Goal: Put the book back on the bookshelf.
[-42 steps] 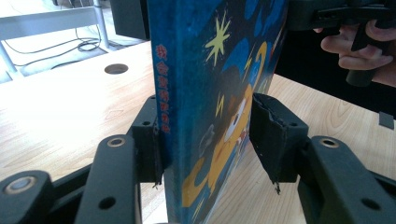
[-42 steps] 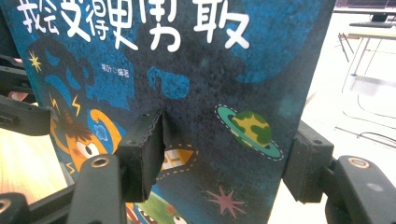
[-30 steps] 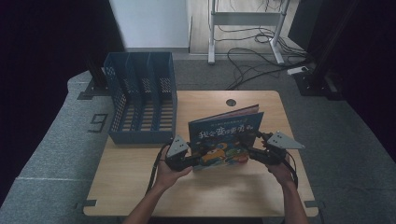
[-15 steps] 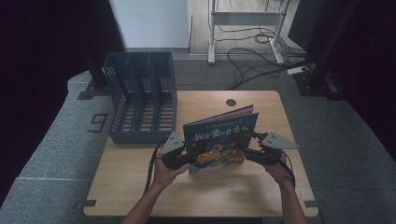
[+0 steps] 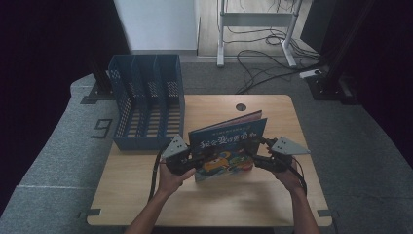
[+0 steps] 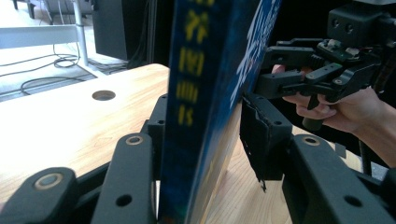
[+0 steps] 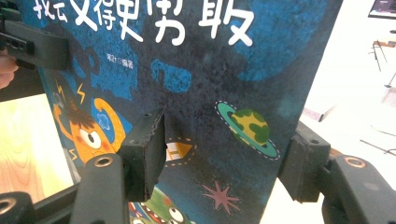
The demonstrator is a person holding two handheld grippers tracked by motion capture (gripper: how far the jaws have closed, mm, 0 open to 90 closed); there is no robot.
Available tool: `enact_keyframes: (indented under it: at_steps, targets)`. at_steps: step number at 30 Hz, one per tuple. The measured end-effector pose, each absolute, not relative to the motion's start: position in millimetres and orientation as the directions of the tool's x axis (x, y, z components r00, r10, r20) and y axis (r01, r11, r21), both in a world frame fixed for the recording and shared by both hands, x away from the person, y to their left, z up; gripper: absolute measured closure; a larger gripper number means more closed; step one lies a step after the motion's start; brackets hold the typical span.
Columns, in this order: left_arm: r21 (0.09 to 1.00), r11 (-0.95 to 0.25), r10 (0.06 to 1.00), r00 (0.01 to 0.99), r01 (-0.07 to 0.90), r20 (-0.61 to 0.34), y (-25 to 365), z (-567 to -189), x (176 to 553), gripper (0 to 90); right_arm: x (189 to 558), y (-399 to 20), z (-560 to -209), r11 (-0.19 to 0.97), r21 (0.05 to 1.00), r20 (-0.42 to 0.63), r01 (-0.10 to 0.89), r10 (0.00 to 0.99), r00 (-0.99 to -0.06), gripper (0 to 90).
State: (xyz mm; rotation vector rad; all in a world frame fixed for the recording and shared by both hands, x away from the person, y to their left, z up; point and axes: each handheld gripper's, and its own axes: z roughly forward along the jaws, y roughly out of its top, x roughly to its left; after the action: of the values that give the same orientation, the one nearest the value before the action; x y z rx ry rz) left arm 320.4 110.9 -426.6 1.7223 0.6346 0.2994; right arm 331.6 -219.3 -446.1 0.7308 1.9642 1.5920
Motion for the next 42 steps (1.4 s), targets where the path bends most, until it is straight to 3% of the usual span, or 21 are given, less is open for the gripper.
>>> enact_keyframes:
  at_steps: [18,32,42]
  targets:
    - [0.963,-0.139,0.531,0.838,0.231,-0.124,114.0,-428.0,320.4,60.2,334.8,-210.5,-444.6,0.183,0.978,-0.049,0.097,0.66,-0.75,38.3]
    - [0.971,-0.167,0.476,0.877,0.171,-0.072,113.3,-428.8,314.4,73.5,336.6,-208.2,-445.0,0.182,0.978,-0.043,0.102,0.654,-0.756,36.4]
    - [0.974,-0.184,0.465,0.885,0.135,-0.035,111.9,-428.9,310.2,76.0,336.8,-206.7,-445.2,0.176,0.978,-0.031,0.109,0.648,-0.761,31.6]
